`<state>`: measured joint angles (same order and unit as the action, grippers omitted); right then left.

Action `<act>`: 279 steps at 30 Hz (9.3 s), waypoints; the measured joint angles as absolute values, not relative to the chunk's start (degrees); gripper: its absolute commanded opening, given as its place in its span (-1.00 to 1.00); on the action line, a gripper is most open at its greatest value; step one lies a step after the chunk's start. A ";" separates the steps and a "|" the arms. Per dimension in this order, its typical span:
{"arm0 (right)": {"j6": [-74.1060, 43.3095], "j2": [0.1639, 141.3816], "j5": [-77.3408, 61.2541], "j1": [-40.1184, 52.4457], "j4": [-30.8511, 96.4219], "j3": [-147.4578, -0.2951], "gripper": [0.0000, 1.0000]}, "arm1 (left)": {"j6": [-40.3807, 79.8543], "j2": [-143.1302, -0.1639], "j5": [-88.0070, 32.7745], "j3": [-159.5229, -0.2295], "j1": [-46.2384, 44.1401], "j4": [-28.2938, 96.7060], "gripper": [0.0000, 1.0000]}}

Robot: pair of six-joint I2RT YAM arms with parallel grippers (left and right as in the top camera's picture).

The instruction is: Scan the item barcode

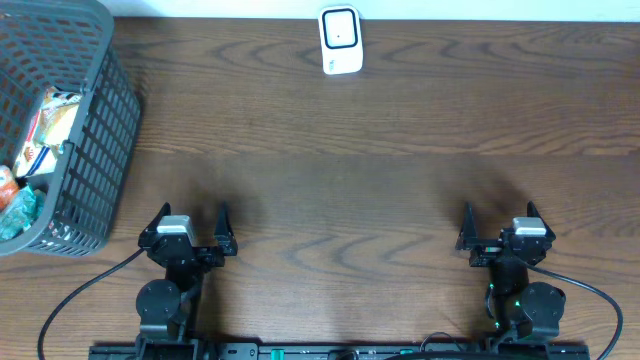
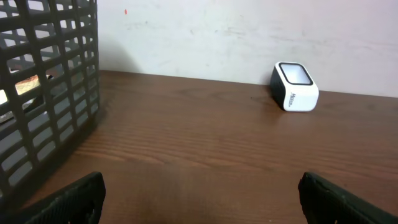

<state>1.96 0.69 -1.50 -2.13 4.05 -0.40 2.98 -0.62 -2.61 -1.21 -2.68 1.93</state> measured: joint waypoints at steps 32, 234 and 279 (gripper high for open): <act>1.96 0.69 -1.50 -2.13 4.05 -0.43 0.99 | 2.98 -0.62 -2.61 -1.21 -2.68 1.91 0.95; 1.98 0.69 -1.50 -2.13 4.05 -0.40 0.98 | -25.08 -136.40 10.13 -117.45 31.77 46.96 -0.59; 1.98 0.69 -1.50 -2.13 4.03 -0.40 0.99 | 14.61 -96.29 -37.80 -116.60 31.11 54.54 -0.85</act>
